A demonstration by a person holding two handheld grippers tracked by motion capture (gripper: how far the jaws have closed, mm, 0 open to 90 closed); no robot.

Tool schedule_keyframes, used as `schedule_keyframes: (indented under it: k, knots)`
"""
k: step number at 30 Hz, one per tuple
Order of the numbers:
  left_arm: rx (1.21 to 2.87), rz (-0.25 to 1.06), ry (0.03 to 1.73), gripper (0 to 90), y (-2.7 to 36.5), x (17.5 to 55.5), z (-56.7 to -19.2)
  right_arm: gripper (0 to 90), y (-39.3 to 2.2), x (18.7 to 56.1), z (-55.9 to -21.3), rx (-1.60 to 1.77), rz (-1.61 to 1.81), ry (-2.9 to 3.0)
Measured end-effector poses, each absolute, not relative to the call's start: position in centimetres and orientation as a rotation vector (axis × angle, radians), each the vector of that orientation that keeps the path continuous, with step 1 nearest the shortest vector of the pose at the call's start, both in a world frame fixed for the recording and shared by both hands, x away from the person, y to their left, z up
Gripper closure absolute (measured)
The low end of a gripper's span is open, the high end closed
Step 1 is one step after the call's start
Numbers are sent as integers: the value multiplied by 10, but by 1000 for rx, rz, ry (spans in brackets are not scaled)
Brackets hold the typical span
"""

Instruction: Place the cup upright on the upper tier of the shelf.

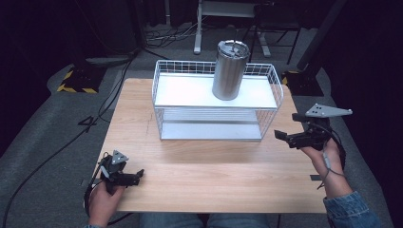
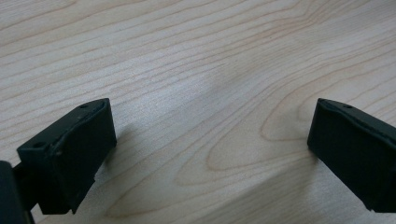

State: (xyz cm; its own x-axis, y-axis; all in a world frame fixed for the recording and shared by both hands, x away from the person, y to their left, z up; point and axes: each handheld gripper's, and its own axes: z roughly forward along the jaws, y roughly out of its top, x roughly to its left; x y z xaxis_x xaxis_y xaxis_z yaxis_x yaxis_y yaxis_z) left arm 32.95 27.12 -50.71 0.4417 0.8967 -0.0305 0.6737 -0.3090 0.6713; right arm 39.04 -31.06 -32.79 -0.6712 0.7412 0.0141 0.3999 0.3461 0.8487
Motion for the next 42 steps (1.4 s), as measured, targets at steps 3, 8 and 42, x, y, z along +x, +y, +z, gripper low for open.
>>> schedule_keyframes:
  k: [3,8,42]
  knots:
    - [2082,470,1312,15,271,329,-507,0,-312,390,-338,1013,1234,2247]
    - [2082,469,1312,15,271,329,-507,0,-315,388,-363,1053,1213,2263]
    - [2082,469,1312,15,271,329,-507,0,-327,377,-476,1212,1055,2365]
